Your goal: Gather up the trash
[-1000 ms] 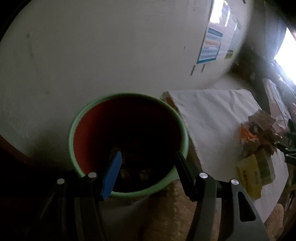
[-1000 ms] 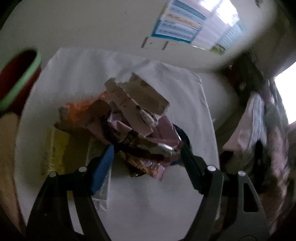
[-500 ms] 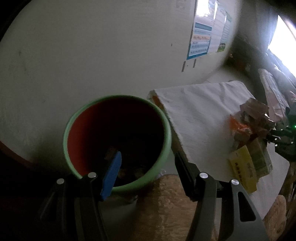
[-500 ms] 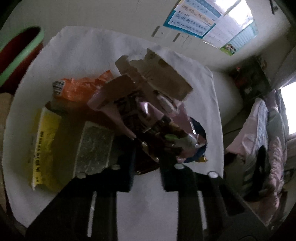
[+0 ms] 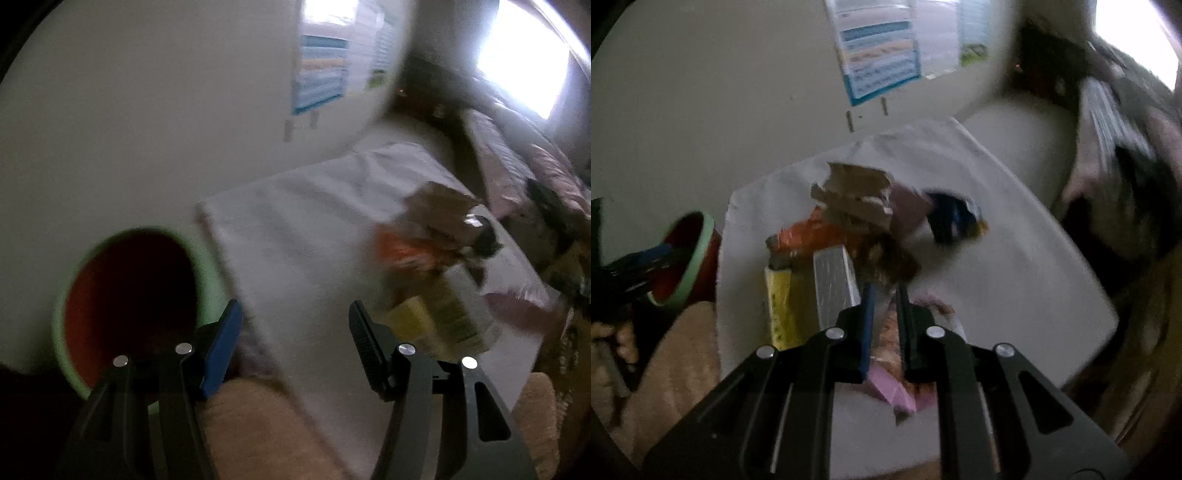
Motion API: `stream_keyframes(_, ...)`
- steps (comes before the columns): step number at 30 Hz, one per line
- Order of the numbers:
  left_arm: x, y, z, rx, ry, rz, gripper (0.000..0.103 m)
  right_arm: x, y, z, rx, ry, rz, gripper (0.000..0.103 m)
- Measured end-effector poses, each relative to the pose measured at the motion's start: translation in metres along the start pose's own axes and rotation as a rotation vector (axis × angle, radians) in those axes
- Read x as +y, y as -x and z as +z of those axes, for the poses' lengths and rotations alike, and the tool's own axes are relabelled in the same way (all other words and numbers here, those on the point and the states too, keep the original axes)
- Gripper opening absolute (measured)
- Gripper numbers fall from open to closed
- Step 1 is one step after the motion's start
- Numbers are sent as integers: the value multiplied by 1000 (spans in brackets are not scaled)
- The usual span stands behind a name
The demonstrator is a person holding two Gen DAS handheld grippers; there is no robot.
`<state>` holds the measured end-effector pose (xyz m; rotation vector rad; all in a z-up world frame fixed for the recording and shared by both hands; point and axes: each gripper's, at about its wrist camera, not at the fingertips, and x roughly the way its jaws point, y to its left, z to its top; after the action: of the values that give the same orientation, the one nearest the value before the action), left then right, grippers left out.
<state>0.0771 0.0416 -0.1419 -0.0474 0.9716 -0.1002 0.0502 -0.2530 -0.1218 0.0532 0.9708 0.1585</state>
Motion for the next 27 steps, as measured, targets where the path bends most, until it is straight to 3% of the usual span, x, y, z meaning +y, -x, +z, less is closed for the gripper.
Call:
stream_keyframes(5, -47, -34, 16, 62, -75, -85, 57, -20, -16, -45, 93, -148, 32, 13)
stream_keyframes(8, -75, -56, 27, 85, -135, -83, 57, -28, -23, -64, 113, -204, 43, 14)
stream_keyframes(10, -87, -68, 31, 109, -162, -80, 57, -33, -23, -74, 113, -237, 55, 23)
stream_keyframes(11, -90, -73, 34, 121, -166, -81, 57, -36, -24, -77, 111, -253, 60, 32)
stream_keyframes(13, -95, -86, 39, 154, -168, -85, 57, -40, -24, -80, 102, -279, 62, 40)
stream_keyframes(17, -104, -106, 46, 207, -193, -84, 57, -49, -22, -82, 84, -335, 92, 47)
stream_keyframes(23, -111, -132, 49, 280, -198, -72, 58, -59, -19, -89, 67, -378, 98, 47)
stream_keyframes(27, -105, -142, 47, 321, -151, -59, 55, -62, -19, -92, 64, -398, 101, 47)
